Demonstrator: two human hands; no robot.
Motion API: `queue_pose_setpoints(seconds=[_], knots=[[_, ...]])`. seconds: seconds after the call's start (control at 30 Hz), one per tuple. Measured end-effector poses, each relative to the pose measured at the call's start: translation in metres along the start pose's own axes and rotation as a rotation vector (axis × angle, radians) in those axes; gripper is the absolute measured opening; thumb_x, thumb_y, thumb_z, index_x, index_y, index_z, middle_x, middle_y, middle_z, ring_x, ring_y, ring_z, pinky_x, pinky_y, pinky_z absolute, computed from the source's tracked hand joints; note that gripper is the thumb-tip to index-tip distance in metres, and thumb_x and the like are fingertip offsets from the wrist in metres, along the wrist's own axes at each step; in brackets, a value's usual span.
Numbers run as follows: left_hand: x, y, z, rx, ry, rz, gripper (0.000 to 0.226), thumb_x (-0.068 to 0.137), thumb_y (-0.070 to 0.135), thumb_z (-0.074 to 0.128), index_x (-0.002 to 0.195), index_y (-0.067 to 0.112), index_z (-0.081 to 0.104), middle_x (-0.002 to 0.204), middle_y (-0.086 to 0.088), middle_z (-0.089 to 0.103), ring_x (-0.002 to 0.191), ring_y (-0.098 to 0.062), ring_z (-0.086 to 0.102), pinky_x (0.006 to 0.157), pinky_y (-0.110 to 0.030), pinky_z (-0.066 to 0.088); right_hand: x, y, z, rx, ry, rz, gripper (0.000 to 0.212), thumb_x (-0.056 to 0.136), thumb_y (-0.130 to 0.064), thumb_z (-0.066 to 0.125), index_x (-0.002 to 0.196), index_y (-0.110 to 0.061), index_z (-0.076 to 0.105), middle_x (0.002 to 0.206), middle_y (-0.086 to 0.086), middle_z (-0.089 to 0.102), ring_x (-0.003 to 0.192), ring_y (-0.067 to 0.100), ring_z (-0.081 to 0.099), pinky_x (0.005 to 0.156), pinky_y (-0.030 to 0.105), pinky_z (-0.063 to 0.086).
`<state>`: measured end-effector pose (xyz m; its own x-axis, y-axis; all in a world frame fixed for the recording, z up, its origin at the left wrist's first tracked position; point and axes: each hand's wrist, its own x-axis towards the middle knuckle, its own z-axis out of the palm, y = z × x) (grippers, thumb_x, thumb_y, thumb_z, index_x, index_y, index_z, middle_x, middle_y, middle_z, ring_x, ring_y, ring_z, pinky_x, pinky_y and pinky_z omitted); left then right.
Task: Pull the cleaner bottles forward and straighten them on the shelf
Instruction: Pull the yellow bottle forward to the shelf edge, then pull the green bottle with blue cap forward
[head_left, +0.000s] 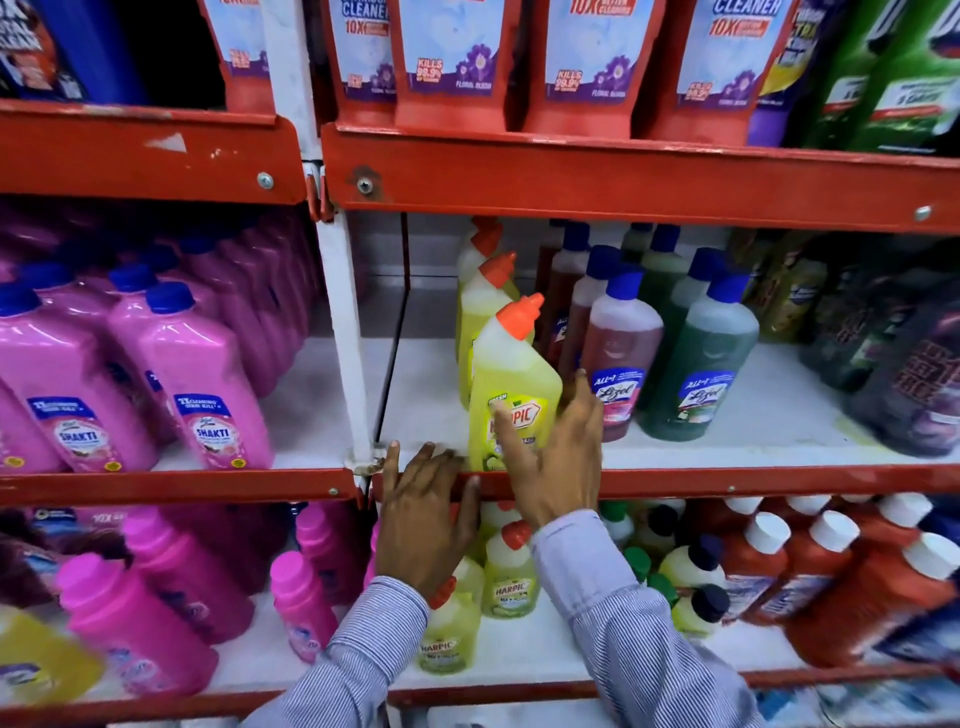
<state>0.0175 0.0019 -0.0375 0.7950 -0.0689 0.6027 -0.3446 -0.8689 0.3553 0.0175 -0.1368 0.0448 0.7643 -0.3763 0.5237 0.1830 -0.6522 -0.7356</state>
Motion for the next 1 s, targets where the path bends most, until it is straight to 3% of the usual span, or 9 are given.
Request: queue_pose_setpoints(seconds=[0.07, 0.13, 0.3, 0.53, 0.77, 1.0], knots=[[-0.001, 0.004, 0.0, -0.022, 0.046, -0.009, 0.031, 0.093, 0.039, 0.05, 0.104, 0.019, 0.07, 0.111, -0.002, 0.076, 0.117, -0.022, 0.064, 0.123, -0.045, 0.019, 0.004, 0.02, -0.016, 0.083, 0.129, -0.005, 0.076, 0.082, -0.058, 0.053, 0.135, -0.006, 0.037, 0.131, 0.015, 0.048, 0.12, 0.031, 0.046, 0.101, 0.041, 0.041], [-0.002, 0.008, 0.002, -0.052, 0.083, -0.039, 0.031, 0.091, 0.039, 0.051, 0.103, 0.018, 0.071, 0.111, -0.001, 0.076, 0.117, -0.021, 0.064, 0.123, -0.045, 0.02, 0.019, 0.044, -0.024, 0.035, 0.205, 0.056, 0.071, 0.081, -0.049, 0.061, 0.13, -0.002, 0.039, 0.124, 0.018, 0.049, 0.114, 0.034, 0.047, 0.099, 0.04, 0.04], [-0.002, 0.01, 0.008, -0.099, 0.147, -0.08, 0.028, 0.087, 0.038, 0.055, 0.099, 0.019, 0.072, 0.108, 0.0, 0.076, 0.115, -0.019, 0.063, 0.124, -0.043, 0.018, 0.06, 0.069, -0.018, -0.156, 0.061, 0.231, 0.102, 0.058, -0.05, 0.084, 0.13, 0.004, 0.036, 0.121, 0.027, 0.052, 0.113, 0.043, 0.05, 0.096, 0.049, 0.046], [-0.003, 0.012, 0.006, -0.01, 0.093, -0.113, 0.035, 0.088, 0.041, 0.053, 0.106, 0.017, 0.072, 0.111, 0.0, 0.076, 0.114, -0.019, 0.064, 0.121, -0.044, 0.024, 0.077, 0.065, -0.023, -0.138, -0.026, 0.263, 0.087, 0.054, -0.051, 0.082, 0.109, -0.002, 0.037, 0.099, 0.023, 0.062, 0.089, 0.043, 0.065, 0.075, 0.046, 0.054], [-0.003, 0.016, 0.008, 0.017, 0.118, -0.129, 0.036, 0.088, 0.042, 0.051, 0.106, 0.017, 0.071, 0.11, 0.0, 0.075, 0.113, -0.02, 0.063, 0.12, -0.044, 0.026, 0.053, 0.07, -0.04, -0.188, -0.024, 0.21, 0.085, 0.055, -0.053, 0.081, 0.107, -0.004, 0.035, 0.102, 0.022, 0.063, 0.087, 0.042, 0.066, 0.074, 0.042, 0.052], [-0.003, 0.016, 0.01, 0.028, 0.129, -0.128, 0.037, 0.088, 0.041, 0.051, 0.106, 0.015, 0.071, 0.11, -0.002, 0.075, 0.112, -0.021, 0.063, 0.119, -0.047, 0.028, 0.044, 0.071, -0.049, -0.161, -0.057, 0.204, 0.099, 0.056, -0.055, 0.081, 0.125, -0.003, 0.032, 0.115, 0.021, 0.062, 0.098, 0.041, 0.065, 0.082, 0.045, 0.052]])
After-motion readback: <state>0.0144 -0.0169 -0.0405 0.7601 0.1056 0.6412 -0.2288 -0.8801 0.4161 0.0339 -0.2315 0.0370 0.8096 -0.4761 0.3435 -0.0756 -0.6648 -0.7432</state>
